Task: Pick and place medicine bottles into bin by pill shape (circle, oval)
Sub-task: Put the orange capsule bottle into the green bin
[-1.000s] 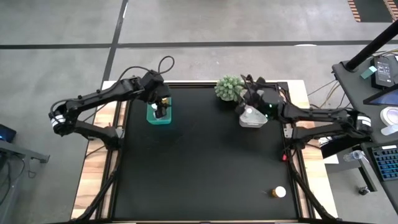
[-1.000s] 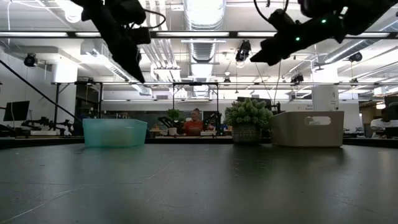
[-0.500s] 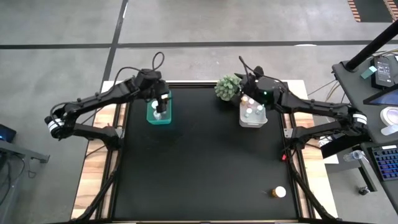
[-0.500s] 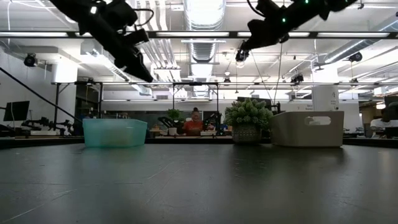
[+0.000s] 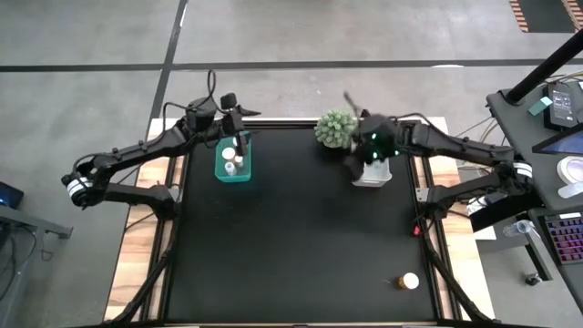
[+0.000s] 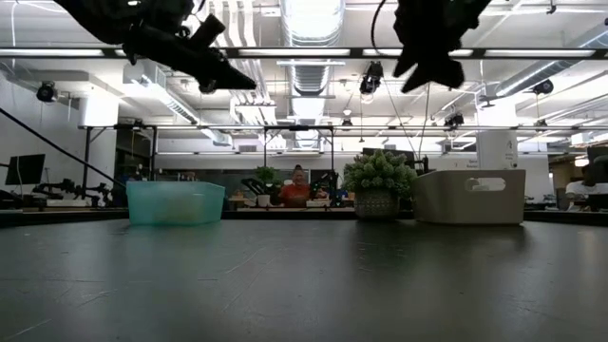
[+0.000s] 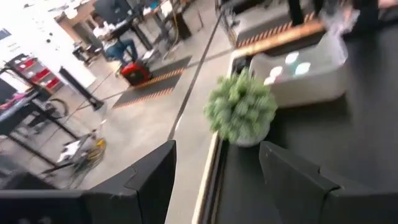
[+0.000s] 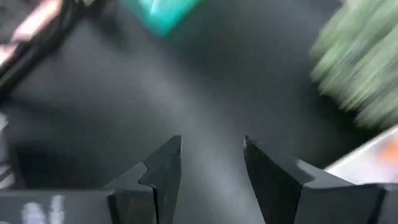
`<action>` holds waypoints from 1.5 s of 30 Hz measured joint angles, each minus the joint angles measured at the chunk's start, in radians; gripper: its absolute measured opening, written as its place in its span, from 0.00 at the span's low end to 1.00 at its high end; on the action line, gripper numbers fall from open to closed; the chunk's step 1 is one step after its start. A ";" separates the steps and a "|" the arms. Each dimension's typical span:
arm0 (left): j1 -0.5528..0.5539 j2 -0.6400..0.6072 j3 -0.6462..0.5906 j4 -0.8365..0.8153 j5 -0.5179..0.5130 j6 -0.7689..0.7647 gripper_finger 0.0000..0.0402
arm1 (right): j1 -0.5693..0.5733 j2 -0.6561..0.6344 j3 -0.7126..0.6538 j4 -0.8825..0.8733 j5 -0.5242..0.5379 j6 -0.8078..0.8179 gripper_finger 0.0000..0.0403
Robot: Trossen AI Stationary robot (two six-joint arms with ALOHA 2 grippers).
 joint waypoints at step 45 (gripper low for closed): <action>-0.586 -0.149 -0.094 0.019 -0.061 -0.320 0.53 | 1.328 0.038 -0.209 -0.199 -0.108 1.913 0.69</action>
